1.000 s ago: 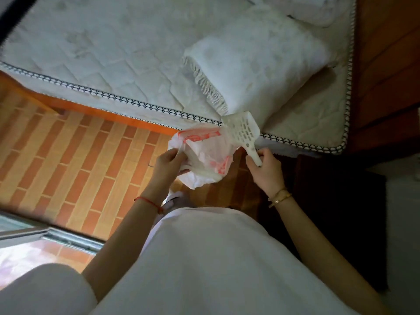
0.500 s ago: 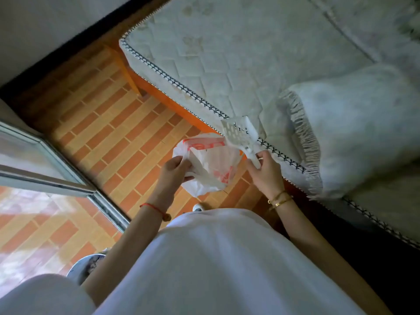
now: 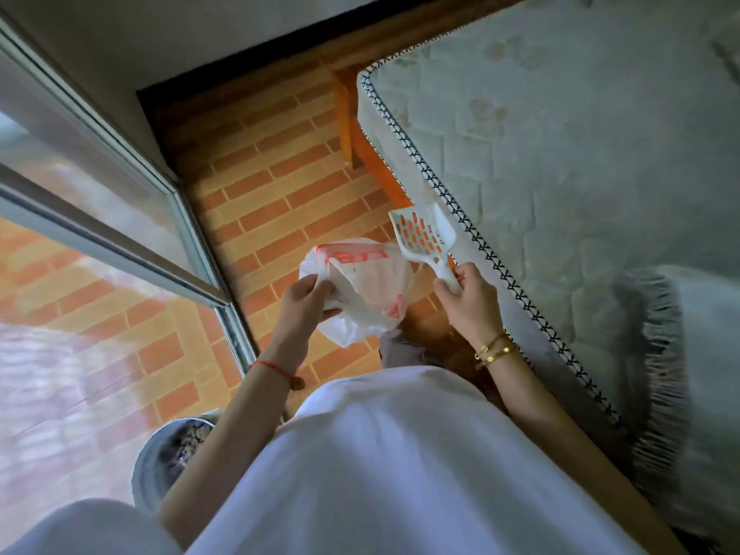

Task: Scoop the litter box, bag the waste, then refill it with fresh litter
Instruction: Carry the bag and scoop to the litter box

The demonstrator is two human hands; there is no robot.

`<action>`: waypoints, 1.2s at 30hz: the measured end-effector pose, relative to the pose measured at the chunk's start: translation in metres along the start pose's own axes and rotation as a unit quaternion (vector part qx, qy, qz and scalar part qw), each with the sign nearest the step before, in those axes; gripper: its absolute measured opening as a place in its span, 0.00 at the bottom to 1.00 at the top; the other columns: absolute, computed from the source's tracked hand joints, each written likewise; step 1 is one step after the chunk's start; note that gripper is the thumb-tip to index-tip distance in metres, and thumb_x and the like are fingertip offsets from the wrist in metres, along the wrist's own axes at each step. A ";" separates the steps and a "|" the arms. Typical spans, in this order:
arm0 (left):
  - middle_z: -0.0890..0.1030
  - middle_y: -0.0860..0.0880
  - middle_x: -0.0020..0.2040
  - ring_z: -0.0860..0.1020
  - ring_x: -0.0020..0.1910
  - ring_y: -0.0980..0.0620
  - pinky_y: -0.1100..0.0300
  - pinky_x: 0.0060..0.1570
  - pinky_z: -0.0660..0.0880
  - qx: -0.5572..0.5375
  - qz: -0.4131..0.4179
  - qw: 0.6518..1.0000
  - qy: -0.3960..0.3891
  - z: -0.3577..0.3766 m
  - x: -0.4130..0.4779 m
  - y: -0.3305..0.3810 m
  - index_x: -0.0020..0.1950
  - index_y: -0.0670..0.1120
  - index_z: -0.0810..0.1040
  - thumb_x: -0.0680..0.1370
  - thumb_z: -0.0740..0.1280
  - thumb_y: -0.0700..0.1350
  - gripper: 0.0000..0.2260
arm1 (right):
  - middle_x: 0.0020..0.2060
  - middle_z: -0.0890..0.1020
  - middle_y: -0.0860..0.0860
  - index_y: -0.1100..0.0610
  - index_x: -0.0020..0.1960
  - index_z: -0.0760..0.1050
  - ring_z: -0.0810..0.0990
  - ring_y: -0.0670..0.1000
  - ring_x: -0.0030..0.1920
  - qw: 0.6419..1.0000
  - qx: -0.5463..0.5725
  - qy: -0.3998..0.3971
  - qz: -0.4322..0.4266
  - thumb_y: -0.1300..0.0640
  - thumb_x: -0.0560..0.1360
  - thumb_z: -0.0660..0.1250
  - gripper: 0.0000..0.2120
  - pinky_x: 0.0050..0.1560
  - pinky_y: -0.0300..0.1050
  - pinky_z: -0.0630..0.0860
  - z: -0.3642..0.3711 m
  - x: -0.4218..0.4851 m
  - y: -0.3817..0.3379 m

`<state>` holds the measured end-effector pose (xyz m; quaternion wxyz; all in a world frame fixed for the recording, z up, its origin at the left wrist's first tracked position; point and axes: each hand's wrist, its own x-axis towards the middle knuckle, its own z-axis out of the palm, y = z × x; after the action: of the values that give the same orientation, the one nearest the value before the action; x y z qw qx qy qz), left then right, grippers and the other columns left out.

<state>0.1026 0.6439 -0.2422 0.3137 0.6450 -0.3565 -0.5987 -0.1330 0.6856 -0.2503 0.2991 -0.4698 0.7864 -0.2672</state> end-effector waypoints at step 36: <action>0.84 0.41 0.51 0.82 0.53 0.45 0.61 0.44 0.80 -0.119 0.035 0.983 0.136 -0.162 0.505 0.333 0.50 0.41 0.83 0.77 0.62 0.37 0.09 | 0.34 0.78 0.49 0.57 0.53 0.71 0.76 0.49 0.28 0.988 -0.023 -0.112 -0.102 0.50 0.77 0.65 0.11 0.25 0.41 0.73 0.189 0.566 -0.362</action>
<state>0.2508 0.0353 -0.2285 0.4541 0.6656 -0.2592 -0.5325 -0.0021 0.0002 -0.2490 0.3457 -0.5812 0.7017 -0.2242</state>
